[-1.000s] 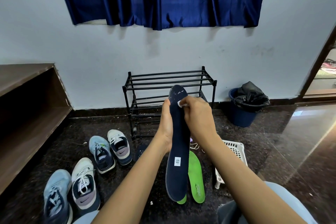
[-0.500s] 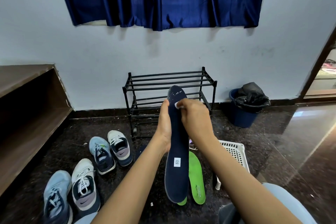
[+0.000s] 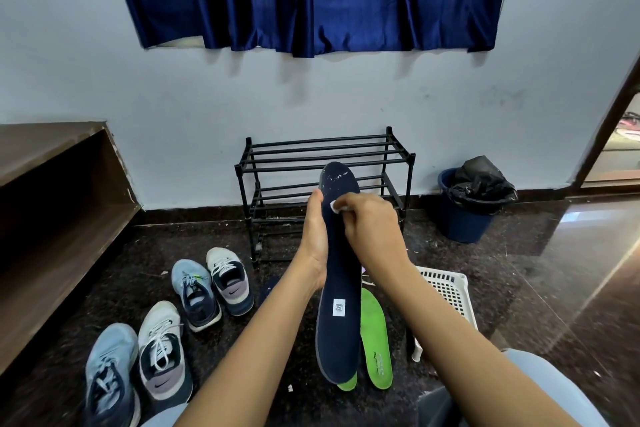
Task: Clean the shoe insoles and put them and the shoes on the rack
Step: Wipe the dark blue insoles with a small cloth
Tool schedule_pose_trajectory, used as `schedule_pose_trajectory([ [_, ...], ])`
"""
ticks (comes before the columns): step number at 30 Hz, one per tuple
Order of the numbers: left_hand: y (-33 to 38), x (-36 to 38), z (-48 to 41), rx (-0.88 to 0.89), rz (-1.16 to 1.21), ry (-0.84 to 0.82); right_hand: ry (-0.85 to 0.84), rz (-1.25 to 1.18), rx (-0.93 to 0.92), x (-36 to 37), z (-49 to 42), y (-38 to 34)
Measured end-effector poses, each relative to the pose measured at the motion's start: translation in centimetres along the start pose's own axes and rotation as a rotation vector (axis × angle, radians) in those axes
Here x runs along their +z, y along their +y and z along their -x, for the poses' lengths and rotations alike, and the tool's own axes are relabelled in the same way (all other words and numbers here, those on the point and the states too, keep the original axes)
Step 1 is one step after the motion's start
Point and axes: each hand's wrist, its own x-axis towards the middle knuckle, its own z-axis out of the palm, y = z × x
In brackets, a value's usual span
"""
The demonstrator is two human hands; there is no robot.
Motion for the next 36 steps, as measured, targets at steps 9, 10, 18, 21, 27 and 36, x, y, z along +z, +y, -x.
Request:
schedule_pose_trajectory([
  [9, -0.2, 0.9, -0.3, -0.024, 0.058, -0.066, 0.112, -0.036, 0.102, -1.3, -0.7, 0.9],
  [10, -0.1, 0.7, -0.2, -0.015, 0.047, -0.055, 0.096, -0.036, 0.074, -1.1, -0.4, 0.6],
  [18, 0.2, 0.3, 0.2, -0.028, 0.047, -0.052, 0.059, -0.016, 0.024, -0.7, -0.9, 0.6],
  [21, 0.0, 0.7, 0.2, -0.058, 0.071, -0.091, 0.111, -0.036, 0.116, -1.2, -1.3, 1.3],
  [27, 0.1, -0.2, 0.4, -0.023, -0.011, -0.016, 0.030, -0.040, 0.012, -0.3, 0.4, -0.3],
  [36, -0.2, 0.5, -0.1, -0.039, 0.030, -0.011, 0.093, -0.027, 0.051, -0.7, -0.6, 0.7],
])
